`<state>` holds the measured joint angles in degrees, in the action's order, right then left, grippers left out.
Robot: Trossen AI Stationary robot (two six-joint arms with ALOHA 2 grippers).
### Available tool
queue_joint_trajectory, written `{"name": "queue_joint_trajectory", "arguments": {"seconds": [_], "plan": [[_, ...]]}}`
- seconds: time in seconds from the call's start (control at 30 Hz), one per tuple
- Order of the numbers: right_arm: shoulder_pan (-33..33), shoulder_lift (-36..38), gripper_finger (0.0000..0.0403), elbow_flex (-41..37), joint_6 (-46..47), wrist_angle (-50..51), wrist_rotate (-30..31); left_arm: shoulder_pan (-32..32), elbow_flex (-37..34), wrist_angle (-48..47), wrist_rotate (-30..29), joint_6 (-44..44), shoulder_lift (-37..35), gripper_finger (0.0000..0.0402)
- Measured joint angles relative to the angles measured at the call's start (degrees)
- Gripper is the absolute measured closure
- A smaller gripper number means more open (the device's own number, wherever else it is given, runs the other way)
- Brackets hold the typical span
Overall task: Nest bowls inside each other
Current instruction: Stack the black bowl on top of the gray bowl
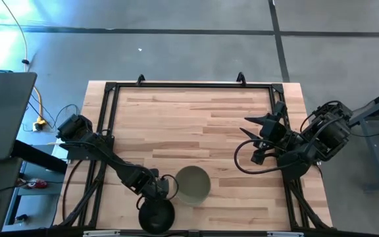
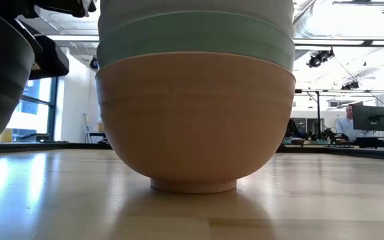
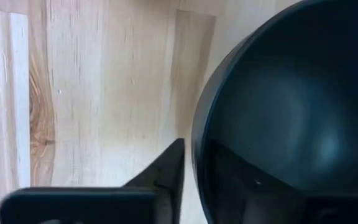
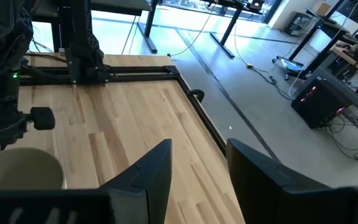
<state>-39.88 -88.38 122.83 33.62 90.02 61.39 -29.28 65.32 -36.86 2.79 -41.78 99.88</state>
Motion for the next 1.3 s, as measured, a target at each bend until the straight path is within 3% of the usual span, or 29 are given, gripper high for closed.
{"name": "queue_joint_trajectory", "arguments": {"seconds": [0.17,0.77,1.03,1.3], "plan": [[0.02,0.0,0.0256,0.0,0.45,0.0,-0.07,0.01,0.0,-0.99,1.2,1.03,0.0,0.0395],[0.0,0.0,0.0256,0.0,0.93,0.0,-1.53,0.33,0.0,-7.12,2.14,1.43,-1.05,0.04],[0.02,0.0,0.0256,0.0,0.95,0.0,-1.86,2.42,-0.01,-12.34,0.9,1.46,-7.6,0.0401],[-0.02,0.02,0.0256,0.02,0.91,0.0,-1.95,4.79,2.01,-16.48,-4.12,0.32,-16.14,0.0401]]}}
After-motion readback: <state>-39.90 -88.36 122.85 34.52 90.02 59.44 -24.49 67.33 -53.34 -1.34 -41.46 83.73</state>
